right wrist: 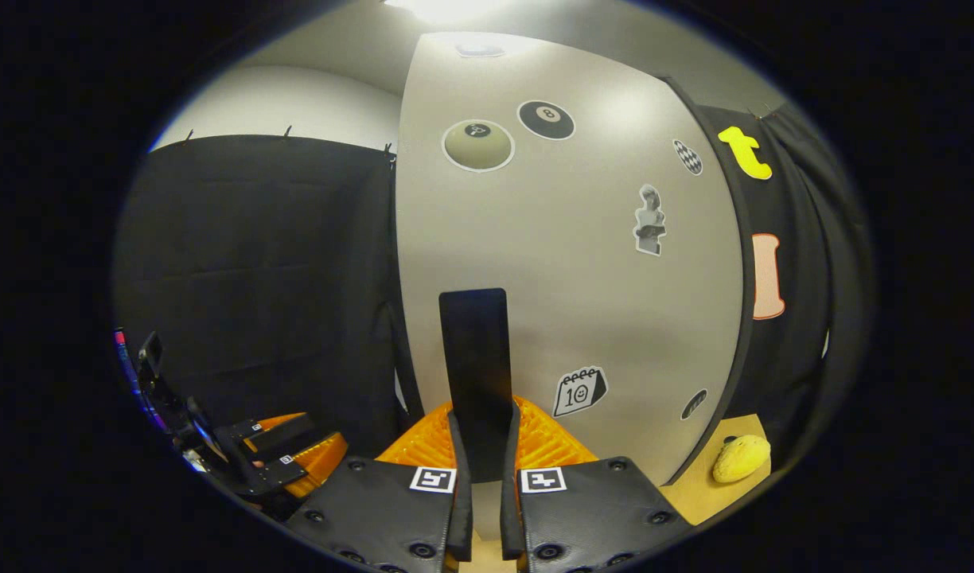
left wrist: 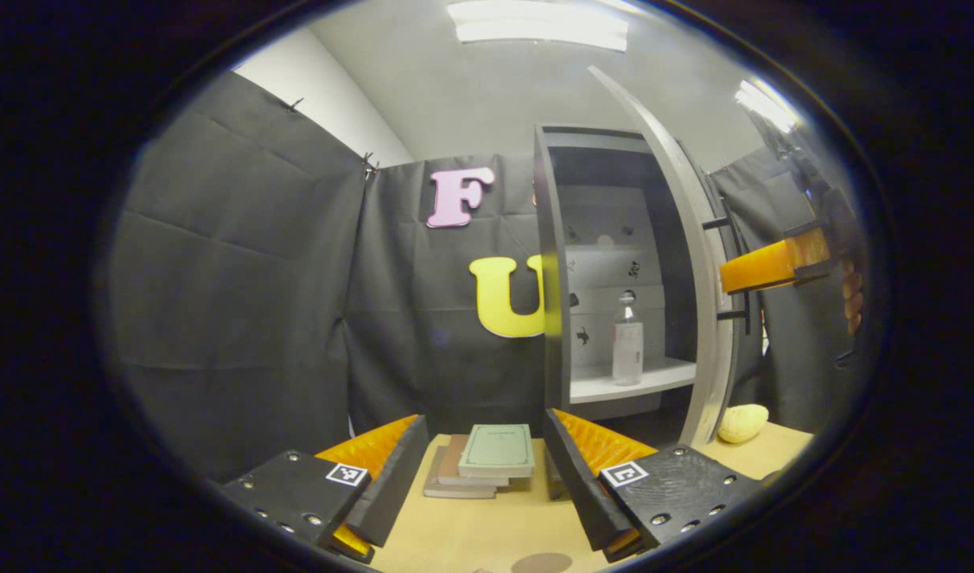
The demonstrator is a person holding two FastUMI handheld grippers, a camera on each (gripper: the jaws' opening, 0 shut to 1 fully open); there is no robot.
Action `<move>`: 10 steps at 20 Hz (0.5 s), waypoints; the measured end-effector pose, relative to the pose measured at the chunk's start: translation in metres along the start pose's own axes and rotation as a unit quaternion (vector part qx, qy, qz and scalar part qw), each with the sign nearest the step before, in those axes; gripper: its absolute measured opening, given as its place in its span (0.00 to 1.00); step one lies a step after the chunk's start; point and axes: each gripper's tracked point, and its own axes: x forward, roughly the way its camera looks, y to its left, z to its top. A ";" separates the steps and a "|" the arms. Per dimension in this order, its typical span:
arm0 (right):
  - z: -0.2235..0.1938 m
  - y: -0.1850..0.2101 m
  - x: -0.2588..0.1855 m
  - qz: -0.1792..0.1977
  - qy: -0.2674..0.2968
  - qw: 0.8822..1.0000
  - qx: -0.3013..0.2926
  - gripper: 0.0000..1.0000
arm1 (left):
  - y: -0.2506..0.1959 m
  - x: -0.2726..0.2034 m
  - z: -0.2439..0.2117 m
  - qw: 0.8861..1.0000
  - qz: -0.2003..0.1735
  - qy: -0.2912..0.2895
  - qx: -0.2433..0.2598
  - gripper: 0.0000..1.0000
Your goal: Open the cabinet door with the right hand, grasp the bottle in the cabinet with the left hand and place it on the coaster, then close the cabinet door with the right hand.
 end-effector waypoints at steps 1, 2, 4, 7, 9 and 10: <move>0.000 -0.001 -0.001 0.007 0.000 1.000 -0.002 0.16 | -0.001 -0.001 0.002 1.000 -0.006 0.000 0.001 0.89; 0.000 -0.001 -0.004 0.013 0.000 1.000 -0.004 0.16 | -0.002 -0.001 0.005 1.000 -0.010 -0.001 0.004 0.89; 0.000 -0.004 -0.008 0.024 -0.002 1.000 -0.009 0.16 | -0.002 0.002 -0.002 1.000 -0.016 -0.004 0.008 0.88; 0.000 -0.008 -0.013 0.035 -0.003 0.999 -0.014 0.16 | -0.006 0.000 0.000 1.000 -0.029 -0.003 0.004 0.88; 0.001 -0.011 -0.016 0.040 -0.005 0.999 -0.011 0.16 | -0.009 -0.002 0.001 0.999 -0.039 -0.001 0.003 0.89; 0.002 -0.013 -0.018 0.042 -0.007 0.999 -0.007 0.16 | -0.011 -0.003 0.002 0.999 -0.043 0.000 0.003 0.89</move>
